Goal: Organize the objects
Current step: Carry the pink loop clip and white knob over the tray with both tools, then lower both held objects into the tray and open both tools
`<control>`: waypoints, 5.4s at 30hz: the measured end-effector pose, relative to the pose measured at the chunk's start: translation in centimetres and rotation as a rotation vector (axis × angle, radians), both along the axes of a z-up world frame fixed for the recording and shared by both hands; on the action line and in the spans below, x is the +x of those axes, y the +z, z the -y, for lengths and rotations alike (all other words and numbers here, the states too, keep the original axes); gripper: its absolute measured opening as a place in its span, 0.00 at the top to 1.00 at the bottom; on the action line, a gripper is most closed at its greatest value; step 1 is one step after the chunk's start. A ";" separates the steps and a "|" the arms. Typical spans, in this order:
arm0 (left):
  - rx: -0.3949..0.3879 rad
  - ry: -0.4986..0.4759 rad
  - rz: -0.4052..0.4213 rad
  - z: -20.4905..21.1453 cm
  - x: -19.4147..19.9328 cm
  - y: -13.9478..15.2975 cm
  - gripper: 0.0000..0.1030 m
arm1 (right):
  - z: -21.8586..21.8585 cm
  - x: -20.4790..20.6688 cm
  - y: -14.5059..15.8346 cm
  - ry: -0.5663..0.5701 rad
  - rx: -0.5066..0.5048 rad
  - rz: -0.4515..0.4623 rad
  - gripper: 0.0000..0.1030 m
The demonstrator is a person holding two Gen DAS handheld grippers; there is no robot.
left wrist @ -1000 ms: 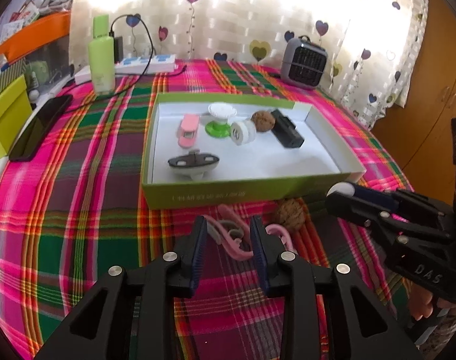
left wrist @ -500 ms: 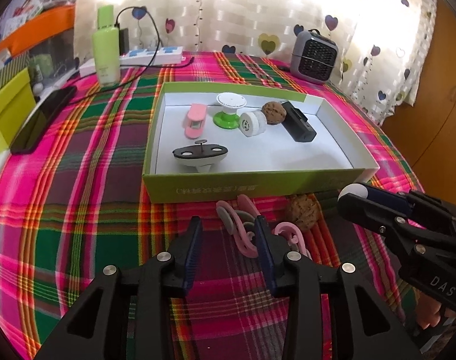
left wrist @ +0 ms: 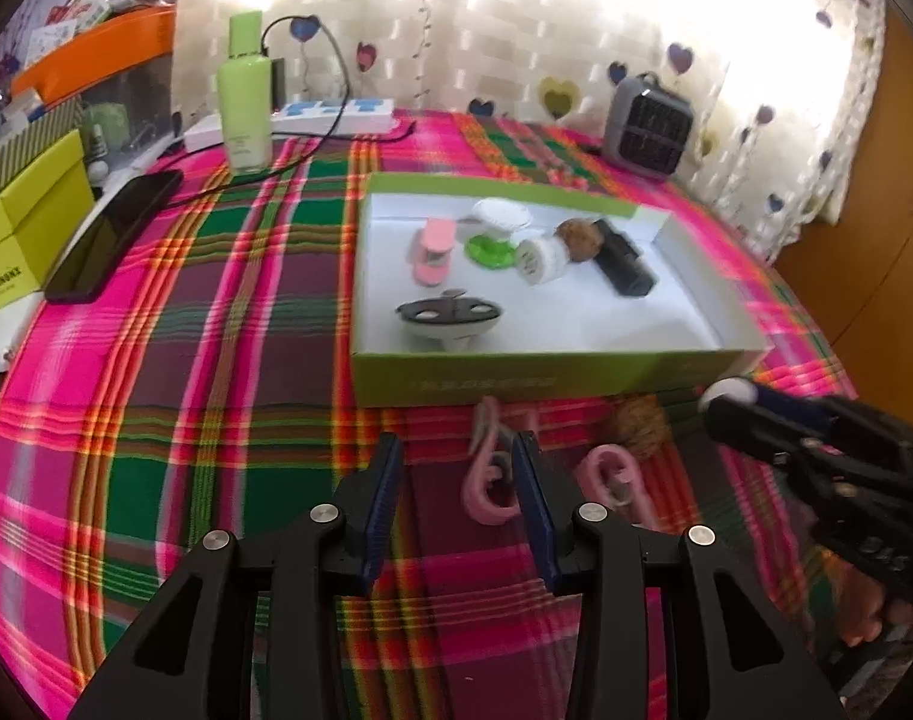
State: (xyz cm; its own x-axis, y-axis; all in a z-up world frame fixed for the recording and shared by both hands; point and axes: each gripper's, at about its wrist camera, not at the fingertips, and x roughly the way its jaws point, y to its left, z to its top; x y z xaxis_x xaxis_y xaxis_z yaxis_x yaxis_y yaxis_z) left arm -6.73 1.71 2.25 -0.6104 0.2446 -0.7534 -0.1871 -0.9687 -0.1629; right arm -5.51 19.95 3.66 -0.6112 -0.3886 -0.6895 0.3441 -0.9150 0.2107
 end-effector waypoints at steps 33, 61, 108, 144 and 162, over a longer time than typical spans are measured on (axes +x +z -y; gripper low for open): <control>-0.108 -0.035 -0.028 -1.9 0.3 -0.3 0.80 | 0.0 0.0 -0.1 0.003 -0.002 0.005 0.74; -0.030 -0.074 -0.042 -4.1 -5.3 2.4 0.79 | -0.2 -4.0 1.7 -0.024 0.026 -0.036 0.74; -0.056 -0.043 0.047 -4.4 -11.2 -0.9 0.79 | 0.9 -9.8 -2.0 -0.002 0.083 0.049 0.73; -0.046 -0.038 0.040 -4.2 -10.2 -0.2 0.67 | 0.6 -9.1 -1.6 -0.021 0.088 0.025 0.63; -0.056 -0.009 0.007 -3.8 -8.5 0.7 0.62 | 0.5 -8.0 -1.2 -0.039 0.090 0.011 0.63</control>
